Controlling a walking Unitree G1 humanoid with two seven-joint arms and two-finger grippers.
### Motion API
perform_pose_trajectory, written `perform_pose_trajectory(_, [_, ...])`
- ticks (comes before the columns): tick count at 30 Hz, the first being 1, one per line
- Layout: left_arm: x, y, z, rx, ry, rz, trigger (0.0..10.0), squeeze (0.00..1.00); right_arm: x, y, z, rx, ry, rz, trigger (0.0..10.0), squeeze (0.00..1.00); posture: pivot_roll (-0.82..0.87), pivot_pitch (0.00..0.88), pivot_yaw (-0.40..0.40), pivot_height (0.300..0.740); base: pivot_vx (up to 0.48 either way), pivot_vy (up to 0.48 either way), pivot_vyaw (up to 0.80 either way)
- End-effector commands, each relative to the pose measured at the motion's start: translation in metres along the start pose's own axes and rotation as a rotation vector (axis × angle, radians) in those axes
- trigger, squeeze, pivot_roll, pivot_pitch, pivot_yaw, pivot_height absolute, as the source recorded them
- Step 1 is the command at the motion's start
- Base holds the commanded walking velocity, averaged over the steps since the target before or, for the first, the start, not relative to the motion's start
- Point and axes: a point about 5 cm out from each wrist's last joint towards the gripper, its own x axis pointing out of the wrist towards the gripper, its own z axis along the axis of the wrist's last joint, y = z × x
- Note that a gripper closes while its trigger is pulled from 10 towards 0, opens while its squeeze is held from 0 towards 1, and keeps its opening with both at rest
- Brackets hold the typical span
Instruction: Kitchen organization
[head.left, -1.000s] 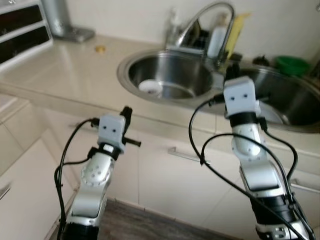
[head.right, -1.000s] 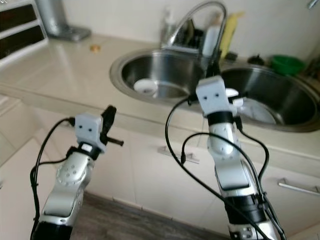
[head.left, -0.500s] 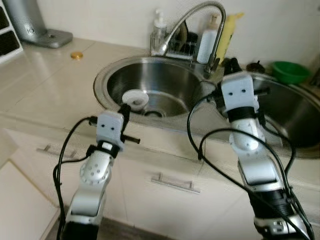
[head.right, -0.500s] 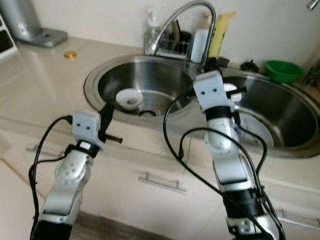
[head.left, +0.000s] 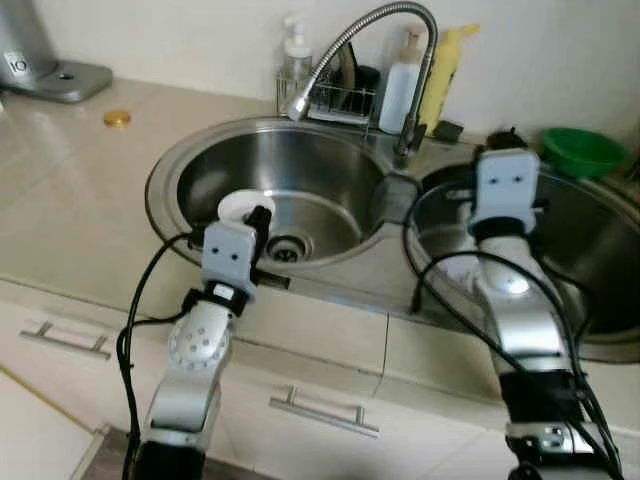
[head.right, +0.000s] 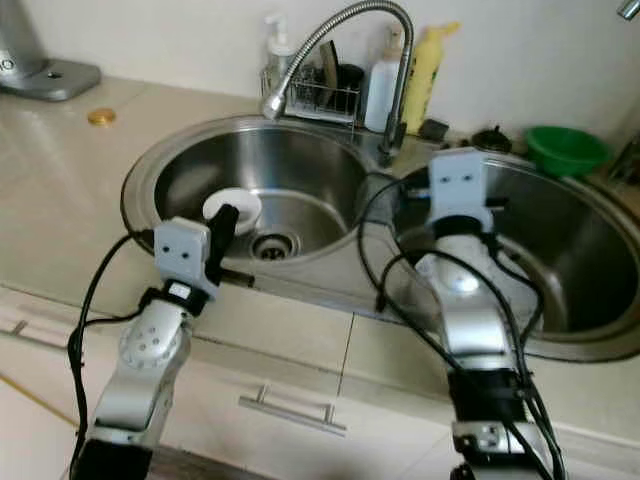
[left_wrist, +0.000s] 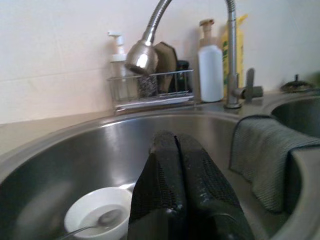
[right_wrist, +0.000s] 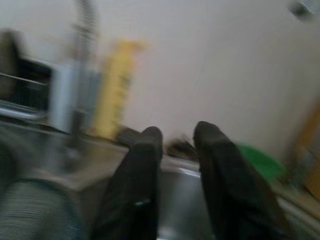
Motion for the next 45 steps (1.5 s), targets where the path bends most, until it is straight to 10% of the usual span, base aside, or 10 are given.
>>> perform_pose_trajectory(1, [0.000, -0.002, 0.002, 0.006, -0.008, -0.002, 10.0, 0.00, 0.002, -0.009, -0.010, 0.024, 0.072, -0.049, 10.0, 1.00, 0.14, 0.000, -0.065, 0.740, 0.000, 0.000, 0.00])
perform_pose_trajectory(16, [-0.001, -0.002, 0.001, -0.008, 0.000, -0.004, 10.0, 0.00, -0.014, -0.003, -0.015, 0.090, 0.109, -0.020, 10.0, 1.00, 0.14, 0.000, -0.061, 0.740, 0.000, 0.000, 0.00])
perform_pose_trajectory(17, [-0.001, -0.002, 0.001, -0.008, 0.000, -0.005, 10.0, 0.00, -0.017, -0.001, -0.012, 0.067, 0.088, -0.003, 10.0, 0.02, 0.14, 0.000, -0.060, 0.740, 0.000, 0.000, 0.00])
perform_pose_trajectory(45, [0.001, -0.001, 0.009, -0.014, -0.041, -0.017, 10.0, 0.00, -0.041, 0.005, -0.008, -0.003, 0.024, 0.038, 10.0, 0.00, 0.14, 0.000, -0.056, 0.740, 0.000, 0.274, 0.00])
